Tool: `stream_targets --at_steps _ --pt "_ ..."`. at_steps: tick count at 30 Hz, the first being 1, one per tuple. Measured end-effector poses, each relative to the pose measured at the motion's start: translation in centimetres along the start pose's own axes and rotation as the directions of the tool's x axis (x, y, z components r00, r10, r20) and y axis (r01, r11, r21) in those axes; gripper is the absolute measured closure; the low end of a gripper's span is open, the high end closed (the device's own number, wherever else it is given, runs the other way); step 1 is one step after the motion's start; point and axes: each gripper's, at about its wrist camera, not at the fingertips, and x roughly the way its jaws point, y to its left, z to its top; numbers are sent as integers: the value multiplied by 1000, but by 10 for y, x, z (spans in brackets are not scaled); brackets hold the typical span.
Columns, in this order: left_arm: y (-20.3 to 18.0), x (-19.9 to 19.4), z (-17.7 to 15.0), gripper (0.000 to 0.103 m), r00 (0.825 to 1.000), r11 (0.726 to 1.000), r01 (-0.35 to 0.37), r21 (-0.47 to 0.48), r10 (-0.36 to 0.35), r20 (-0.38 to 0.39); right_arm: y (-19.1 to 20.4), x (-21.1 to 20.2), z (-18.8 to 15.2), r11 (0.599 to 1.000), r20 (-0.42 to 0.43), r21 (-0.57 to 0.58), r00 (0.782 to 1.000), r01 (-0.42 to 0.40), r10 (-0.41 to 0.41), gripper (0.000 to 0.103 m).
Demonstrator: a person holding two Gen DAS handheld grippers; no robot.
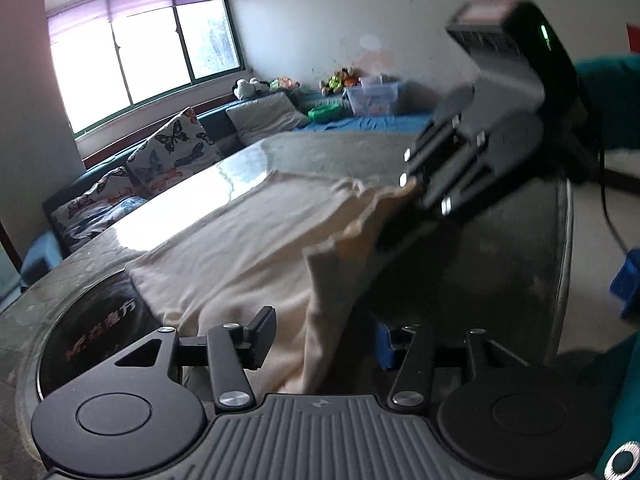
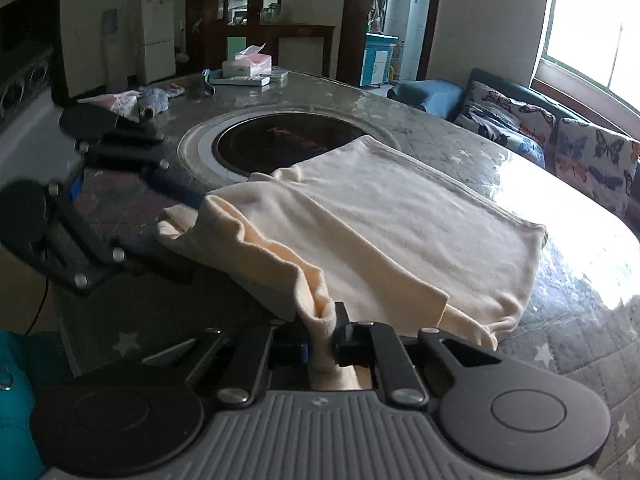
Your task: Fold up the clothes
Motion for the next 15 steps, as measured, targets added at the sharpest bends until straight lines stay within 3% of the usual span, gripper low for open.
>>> stream_targets --at_steps 2,4,6,15 --pt "-1 3 -3 58 1000 1000 -13 13 14 -16 1 -2 0 1000 9 7 1000 3 -4 95" --pt "2 6 -5 89 999 1000 -18 7 19 -27 3 -6 -1 1000 20 15 1000 4 -4 96" --pt "4 6 -6 96 999 1000 -19 -7 19 -29 5 -10 -2 1000 40 16 999 7 -8 96" --pt "-8 -43 -6 98 999 999 37 -13 -37 14 26 -48 -1 999 85 -15 996 -32 33 96"
